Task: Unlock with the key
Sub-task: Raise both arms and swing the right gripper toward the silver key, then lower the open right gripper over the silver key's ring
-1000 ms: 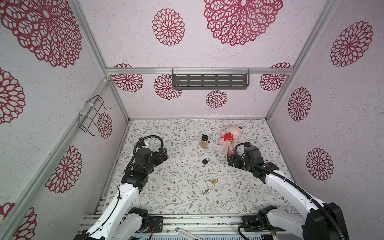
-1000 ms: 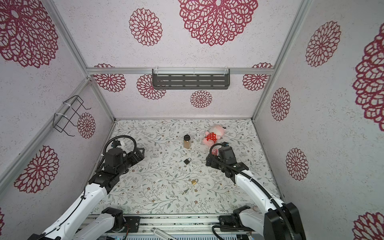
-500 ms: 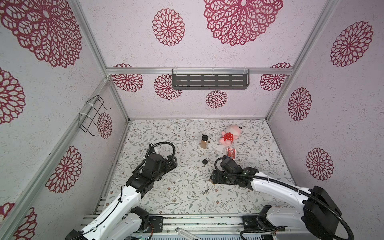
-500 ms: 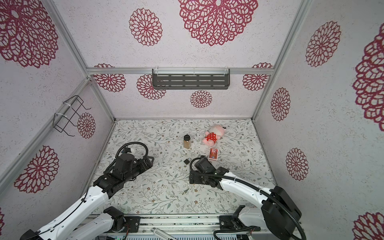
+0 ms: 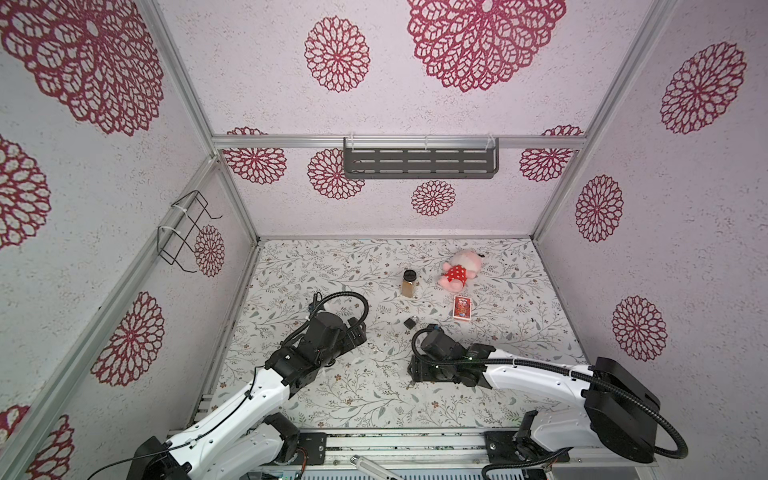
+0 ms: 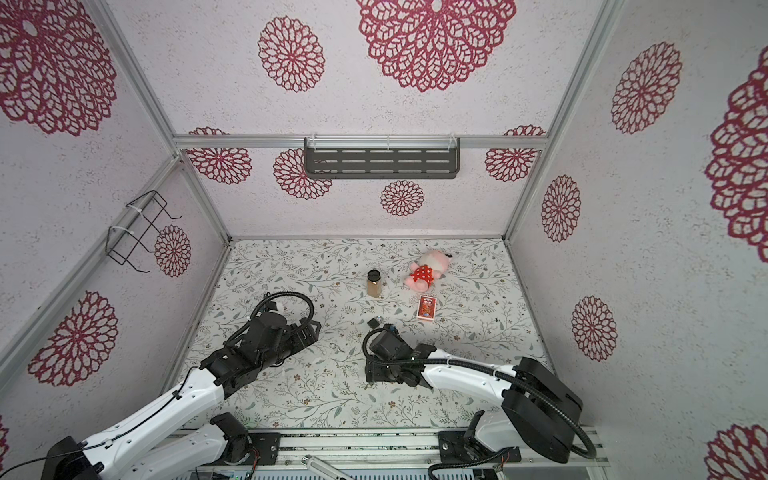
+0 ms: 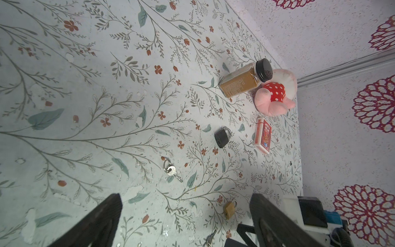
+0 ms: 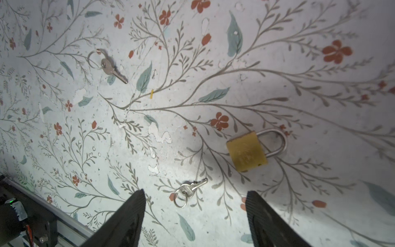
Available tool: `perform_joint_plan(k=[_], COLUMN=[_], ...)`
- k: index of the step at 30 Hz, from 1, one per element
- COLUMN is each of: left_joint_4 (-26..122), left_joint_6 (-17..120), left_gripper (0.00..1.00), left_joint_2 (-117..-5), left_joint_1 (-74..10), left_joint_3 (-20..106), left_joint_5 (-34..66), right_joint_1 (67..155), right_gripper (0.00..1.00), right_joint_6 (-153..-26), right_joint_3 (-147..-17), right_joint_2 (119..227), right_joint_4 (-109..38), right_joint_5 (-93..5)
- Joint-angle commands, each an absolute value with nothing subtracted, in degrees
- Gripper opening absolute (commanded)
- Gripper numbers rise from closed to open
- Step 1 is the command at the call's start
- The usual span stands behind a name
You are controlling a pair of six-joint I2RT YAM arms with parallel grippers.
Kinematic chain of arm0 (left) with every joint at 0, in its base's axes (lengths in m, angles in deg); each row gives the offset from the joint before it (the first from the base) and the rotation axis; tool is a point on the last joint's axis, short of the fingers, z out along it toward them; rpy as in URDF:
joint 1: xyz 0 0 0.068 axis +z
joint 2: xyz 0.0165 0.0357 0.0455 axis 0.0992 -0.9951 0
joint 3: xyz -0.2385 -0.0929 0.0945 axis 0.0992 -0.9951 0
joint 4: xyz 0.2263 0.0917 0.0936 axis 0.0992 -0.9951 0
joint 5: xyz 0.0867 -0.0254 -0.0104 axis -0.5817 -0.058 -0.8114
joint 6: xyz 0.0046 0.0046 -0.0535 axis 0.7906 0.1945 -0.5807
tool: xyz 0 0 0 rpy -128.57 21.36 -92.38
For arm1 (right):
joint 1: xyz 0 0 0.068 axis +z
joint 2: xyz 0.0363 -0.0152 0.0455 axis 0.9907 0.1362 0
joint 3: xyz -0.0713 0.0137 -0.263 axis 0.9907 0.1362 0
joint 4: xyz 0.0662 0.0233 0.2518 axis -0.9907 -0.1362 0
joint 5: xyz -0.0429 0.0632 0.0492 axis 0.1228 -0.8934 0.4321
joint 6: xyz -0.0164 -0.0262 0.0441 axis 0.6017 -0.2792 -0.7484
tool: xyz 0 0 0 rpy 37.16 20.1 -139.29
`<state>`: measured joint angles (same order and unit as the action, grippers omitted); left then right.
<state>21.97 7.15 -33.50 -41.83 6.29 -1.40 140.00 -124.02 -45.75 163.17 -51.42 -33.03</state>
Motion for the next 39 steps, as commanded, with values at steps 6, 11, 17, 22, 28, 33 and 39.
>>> perform_joint_plan(k=[6, 11, 17, 22, 28, 33, 39], left_joint_4=[22.54, 21.58, 21.05, 19.13, 17.22, 16.06, 15.04], left_joint_6=[4.82, 4.80, 4.35, 3.57, 2.41, 1.51, 0.50], left_gripper=[0.98, 0.97, 0.97, 0.97, 0.98, 0.97, 0.97], left_joint_2=[-33.23, -33.29, -32.72, -32.21, -30.56, -28.91, -28.59], left_joint_1=[-43.13, -43.14, -43.13, -43.14, -43.13, -43.15, -43.13], left_joint_3=[5.11, 5.37, 5.01, 5.05, 4.84, 4.62, 4.99], left_joint_5=[-3.46, -3.70, -4.55, -5.65, -6.72, -7.36, -6.97], right_joint_1=[142.85, 143.52, 143.96, 144.31, 144.96, 145.87, 146.16], right_gripper=[0.73, 0.72, 0.71, 0.70, 0.69, 0.68, 0.66], right_joint_6=[-125.74, -125.74, -125.64, -124.32, -122.04, -119.03, -117.09], right_joint_3=[-45.70, -45.97, -46.18, -47.88, -50.84, -54.01, -56.68], right_joint_2=[166.26, 167.80, 169.59, 171.69, 175.10, 178.16, 177.16], right_joint_4=[-48.57, -48.05, -46.96, -47.50, -47.66, -48.08, -49.53], right_joint_5=[-32.70, -33.04, -33.69, -33.92, -35.33, -36.77, -36.50])
